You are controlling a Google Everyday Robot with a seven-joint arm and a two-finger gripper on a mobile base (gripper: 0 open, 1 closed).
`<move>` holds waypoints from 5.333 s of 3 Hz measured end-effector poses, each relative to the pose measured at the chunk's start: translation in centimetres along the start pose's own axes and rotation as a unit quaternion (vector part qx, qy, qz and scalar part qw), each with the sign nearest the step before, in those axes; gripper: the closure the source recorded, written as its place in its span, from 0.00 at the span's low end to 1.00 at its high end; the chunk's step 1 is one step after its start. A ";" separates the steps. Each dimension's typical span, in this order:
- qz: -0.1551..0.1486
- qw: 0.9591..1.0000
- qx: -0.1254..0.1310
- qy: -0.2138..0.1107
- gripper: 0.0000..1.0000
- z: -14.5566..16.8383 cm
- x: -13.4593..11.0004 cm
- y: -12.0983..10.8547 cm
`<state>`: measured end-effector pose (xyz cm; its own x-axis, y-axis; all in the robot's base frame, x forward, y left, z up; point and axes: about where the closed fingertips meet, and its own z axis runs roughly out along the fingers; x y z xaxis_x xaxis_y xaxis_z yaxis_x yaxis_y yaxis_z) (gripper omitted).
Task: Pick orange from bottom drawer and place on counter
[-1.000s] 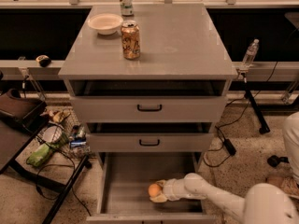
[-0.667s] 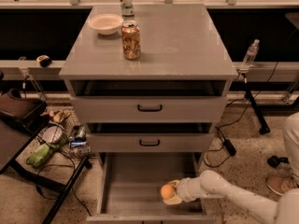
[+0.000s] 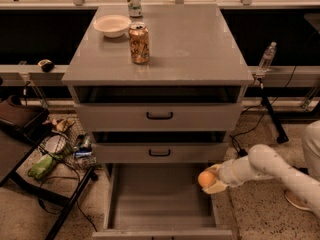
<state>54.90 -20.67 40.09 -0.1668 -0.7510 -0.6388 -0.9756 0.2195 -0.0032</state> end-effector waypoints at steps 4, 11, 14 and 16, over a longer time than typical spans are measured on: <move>-0.004 1.000 0.028 -0.007 1.00 -16.0 -7.9 -5.6; 0.049 0.935 0.347 -0.060 1.00 -39.9 -34.6 -24.7; 0.072 0.951 0.289 -0.080 0.82 -31.6 -31.0 -30.1; 0.072 0.951 0.288 -0.080 0.36 -31.6 -31.0 -30.1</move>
Offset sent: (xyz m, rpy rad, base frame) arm 0.0793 -0.0861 0.1901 0.0274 -0.0705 -0.0275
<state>84.91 -23.69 84.34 -0.2243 -0.5935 -0.7729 -0.6959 0.6528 -0.2993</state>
